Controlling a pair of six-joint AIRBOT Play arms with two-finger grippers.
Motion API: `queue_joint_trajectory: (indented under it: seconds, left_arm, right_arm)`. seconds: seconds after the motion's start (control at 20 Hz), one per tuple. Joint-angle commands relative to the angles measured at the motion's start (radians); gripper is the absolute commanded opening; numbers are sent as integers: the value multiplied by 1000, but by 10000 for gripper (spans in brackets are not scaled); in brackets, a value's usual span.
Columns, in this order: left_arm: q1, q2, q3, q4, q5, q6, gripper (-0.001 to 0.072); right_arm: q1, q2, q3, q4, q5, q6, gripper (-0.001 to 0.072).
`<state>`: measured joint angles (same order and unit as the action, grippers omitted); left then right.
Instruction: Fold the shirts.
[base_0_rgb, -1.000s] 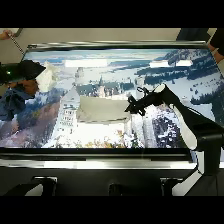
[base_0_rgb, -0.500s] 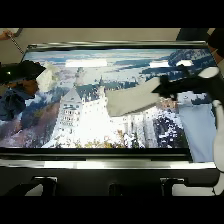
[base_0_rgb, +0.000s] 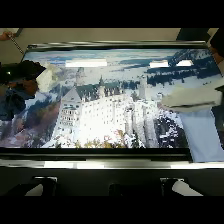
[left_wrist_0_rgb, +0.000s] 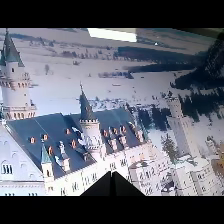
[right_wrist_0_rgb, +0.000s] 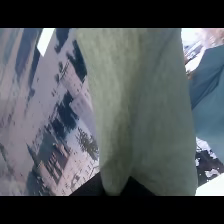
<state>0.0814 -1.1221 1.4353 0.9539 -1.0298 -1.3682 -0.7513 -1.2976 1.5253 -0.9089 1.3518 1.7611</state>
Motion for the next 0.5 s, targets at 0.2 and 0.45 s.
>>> queue_joint_trajectory:
  seconds: [0.2,0.45]
  left_arm:
    - [0,0,0,0,0,0,22]
    - [0,0,0,0,0,2,21]
  right_arm:
    - [-195,89,1,43,-116,126,50]
    - [-196,96,1,-15,-39,156,51]
